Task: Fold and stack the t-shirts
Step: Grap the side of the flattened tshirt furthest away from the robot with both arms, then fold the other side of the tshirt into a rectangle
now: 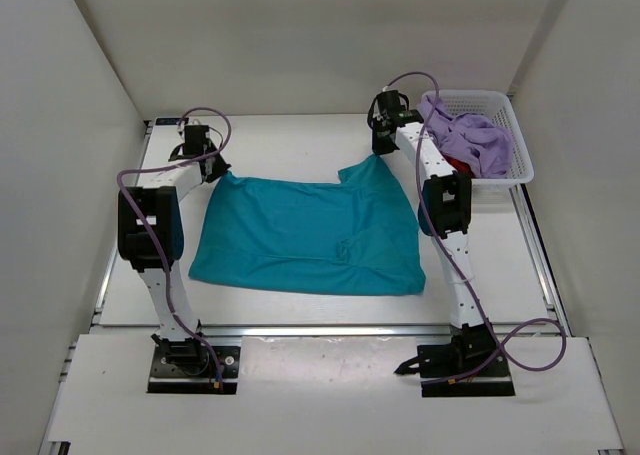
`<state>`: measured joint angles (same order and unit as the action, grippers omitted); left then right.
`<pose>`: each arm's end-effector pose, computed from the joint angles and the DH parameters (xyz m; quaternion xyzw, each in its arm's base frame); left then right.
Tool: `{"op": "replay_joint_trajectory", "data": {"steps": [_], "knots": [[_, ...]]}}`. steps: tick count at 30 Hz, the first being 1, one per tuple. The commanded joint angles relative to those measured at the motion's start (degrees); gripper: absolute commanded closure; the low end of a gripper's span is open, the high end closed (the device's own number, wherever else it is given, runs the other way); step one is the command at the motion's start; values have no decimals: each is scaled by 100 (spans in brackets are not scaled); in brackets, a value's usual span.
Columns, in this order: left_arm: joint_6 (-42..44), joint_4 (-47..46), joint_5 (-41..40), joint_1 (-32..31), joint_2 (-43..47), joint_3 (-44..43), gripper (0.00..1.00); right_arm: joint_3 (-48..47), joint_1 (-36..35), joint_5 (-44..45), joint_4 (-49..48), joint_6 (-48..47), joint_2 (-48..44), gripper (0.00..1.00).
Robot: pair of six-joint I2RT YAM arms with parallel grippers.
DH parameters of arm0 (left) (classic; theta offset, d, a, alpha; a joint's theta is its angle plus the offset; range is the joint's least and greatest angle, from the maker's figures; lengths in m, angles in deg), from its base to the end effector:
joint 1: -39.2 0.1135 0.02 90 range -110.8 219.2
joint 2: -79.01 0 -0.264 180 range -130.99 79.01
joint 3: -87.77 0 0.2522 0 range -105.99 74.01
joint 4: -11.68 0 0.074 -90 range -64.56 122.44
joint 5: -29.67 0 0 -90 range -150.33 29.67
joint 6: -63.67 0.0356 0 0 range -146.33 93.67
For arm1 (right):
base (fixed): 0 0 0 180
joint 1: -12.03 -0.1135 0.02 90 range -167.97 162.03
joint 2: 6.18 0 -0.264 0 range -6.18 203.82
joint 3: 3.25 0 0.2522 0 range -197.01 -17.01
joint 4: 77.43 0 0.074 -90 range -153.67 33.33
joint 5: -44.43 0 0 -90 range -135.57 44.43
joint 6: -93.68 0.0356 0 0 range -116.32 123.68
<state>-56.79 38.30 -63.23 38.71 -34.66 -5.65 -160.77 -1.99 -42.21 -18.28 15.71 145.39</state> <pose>0.4375 -0.0019 0.1880 -0.2494 0.8957 -0.0754 0.3604 0.5522 0.1357 0.1776 -0.0072 0.9485 0.0440 0.3137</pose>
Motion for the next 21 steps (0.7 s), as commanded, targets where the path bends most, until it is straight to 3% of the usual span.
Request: {"op": "replay_joint_trajectory", "data": {"steps": [1,6,9,11,13,14,21], "knots": [[-118,-257,122,49,573,291,100,-389,-39,-54,321,123,-557,99],[-172,-390,246,138,925,591,100,-609,-135,-178,1585,256,-874,100],[-74,-337,158,111,1075,662,100,268,-197,-11,1684,256,-1373,100],[-109,-337,271,128,1206,785,100,1547,-303,165,1057,177,-2154,100],[-144,-381,263,190,1277,891,100,4439,-163,-281,-491,211,-3811,100],[-119,-372,350,216,1320,899,100,5367,-41,-727,-1157,334,-4141,100],[-233,-337,553,479,1443,1162,100,6711,57,-625,-1417,308,-5303,100]]}}
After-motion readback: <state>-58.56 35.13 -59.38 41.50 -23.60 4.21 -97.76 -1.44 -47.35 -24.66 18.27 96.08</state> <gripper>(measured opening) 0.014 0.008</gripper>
